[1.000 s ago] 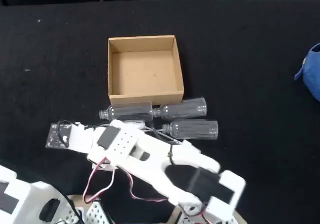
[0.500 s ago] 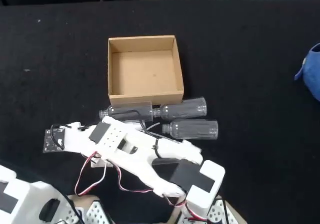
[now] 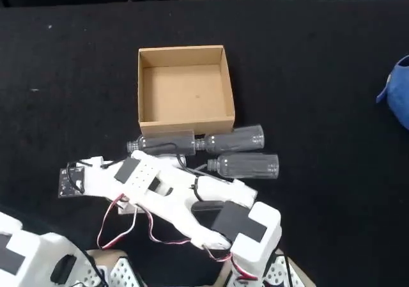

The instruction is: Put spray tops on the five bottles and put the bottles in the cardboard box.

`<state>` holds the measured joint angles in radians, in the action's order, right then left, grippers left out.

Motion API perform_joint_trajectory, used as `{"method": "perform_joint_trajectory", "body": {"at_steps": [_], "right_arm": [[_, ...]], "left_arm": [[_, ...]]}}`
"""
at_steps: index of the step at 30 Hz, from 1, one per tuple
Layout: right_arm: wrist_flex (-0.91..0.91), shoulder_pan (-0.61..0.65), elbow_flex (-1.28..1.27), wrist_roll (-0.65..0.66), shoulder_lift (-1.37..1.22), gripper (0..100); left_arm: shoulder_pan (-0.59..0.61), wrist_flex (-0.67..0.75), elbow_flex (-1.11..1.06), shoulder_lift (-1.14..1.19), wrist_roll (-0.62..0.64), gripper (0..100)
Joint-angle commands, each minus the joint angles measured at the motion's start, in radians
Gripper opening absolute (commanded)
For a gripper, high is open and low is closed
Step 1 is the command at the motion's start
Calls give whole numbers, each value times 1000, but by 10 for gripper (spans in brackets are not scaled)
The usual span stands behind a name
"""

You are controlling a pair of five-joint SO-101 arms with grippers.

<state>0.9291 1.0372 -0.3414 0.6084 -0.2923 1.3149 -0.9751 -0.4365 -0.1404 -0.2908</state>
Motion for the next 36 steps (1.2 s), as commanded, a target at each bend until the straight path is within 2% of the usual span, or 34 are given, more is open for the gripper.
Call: {"method": "perform_joint_trajectory", "body": {"at_steps": [1,7,10,17,23,28,32,36], "right_arm": [[29,-14,62,-60,13,25],[170,-41,219,-169,217,11],[203,-115,292,-204,348,11],[206,-302,481,-310,641,11],[198,-551,622,-486,812,11],[207,-767,607,-735,897,11],[195,-812,541,-847,972,11],[135,-809,447,-895,1075,11]], "left_arm": [[22,-46,45,-135,-9,30],[7,-43,-8,-262,-5,30],[-24,-43,-28,-321,-2,30],[-213,-46,-81,-493,135,30],[-506,-46,-191,-787,276,30],[-895,-5,-308,-1088,304,30],[-1156,104,-415,-1194,304,30],[-1311,181,-519,-1214,304,30]]}}
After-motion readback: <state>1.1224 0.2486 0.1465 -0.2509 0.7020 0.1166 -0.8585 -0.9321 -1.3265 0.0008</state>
